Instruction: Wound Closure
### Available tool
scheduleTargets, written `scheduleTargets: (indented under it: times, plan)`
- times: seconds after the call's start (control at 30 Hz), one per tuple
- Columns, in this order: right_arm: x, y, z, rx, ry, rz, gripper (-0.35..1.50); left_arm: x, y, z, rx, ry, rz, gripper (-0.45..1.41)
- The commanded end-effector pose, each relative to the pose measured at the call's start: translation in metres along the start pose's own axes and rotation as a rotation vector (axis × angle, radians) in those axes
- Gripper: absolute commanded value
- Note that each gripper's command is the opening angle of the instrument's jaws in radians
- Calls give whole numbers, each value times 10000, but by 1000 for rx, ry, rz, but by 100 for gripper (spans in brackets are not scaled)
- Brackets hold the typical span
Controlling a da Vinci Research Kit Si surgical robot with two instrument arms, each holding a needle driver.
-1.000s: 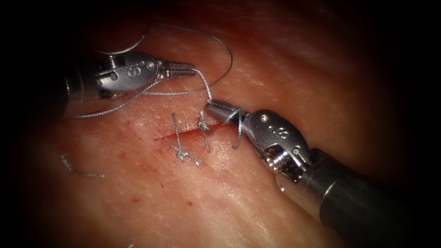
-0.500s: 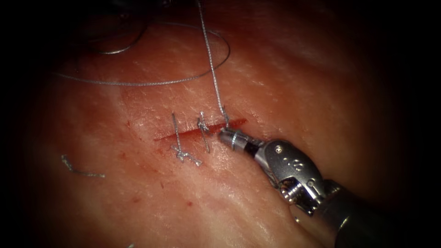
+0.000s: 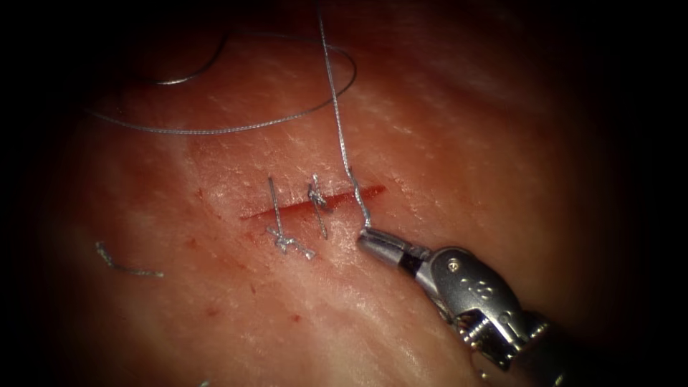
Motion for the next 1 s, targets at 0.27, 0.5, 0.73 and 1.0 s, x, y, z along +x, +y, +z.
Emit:
scheduleTargets:
  times: [0.27, 0.5, 0.73, 1.0]
  plan:
    - [-15, -10, -4, 17, 12, -11, -35, -1, -42, 22, 26, 18, -9, -45]
    - [-25, -24, -7, 43, 18, -27, -35, -5, -59, 29, 52, 33, -17, -45]
    - [-39, -41, -14, 71, 4, -61, -35, -10, -63, 31, 54, 34, -13, -45]
    - [-39, -43, -12, 88, 6, -85, -35, -10, -60, 30, 56, 33, -7, -45]
